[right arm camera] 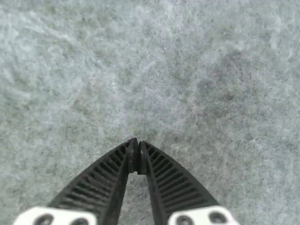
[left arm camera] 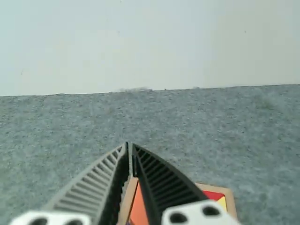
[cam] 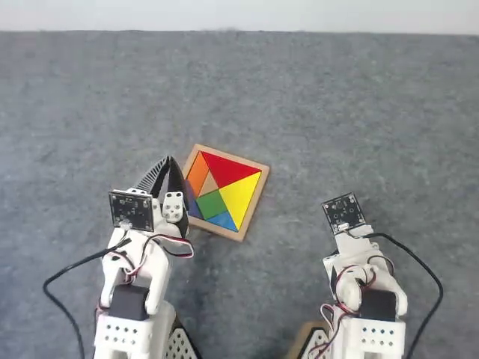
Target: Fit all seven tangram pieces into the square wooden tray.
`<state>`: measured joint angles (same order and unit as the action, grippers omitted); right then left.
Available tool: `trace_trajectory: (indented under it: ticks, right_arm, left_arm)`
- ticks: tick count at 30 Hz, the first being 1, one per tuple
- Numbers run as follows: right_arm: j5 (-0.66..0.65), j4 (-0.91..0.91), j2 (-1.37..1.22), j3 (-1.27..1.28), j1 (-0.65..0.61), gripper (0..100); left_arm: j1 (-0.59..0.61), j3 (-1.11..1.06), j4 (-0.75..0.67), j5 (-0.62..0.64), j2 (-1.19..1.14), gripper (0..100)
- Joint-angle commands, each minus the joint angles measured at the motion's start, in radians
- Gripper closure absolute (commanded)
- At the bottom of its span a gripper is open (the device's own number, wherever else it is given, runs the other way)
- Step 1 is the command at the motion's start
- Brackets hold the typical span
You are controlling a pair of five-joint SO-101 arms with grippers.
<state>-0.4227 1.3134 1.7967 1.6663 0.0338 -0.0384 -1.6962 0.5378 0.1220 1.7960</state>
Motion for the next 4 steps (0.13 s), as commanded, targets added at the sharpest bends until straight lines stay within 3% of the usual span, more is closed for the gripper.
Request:
trace_trajectory:
  ticks: [1, 4]
  right_arm:
    - [-0.008, 0.002, 0.016, 0.017, -0.004, 99.1]
    - [-0.008, 0.002, 0.016, 0.017, -0.004, 99.1]
  left_arm:
    - [0.006, 0.012, 0.005, 0.002, 0.021, 99]
    - [0.006, 0.012, 0.005, 0.002, 0.021, 99]
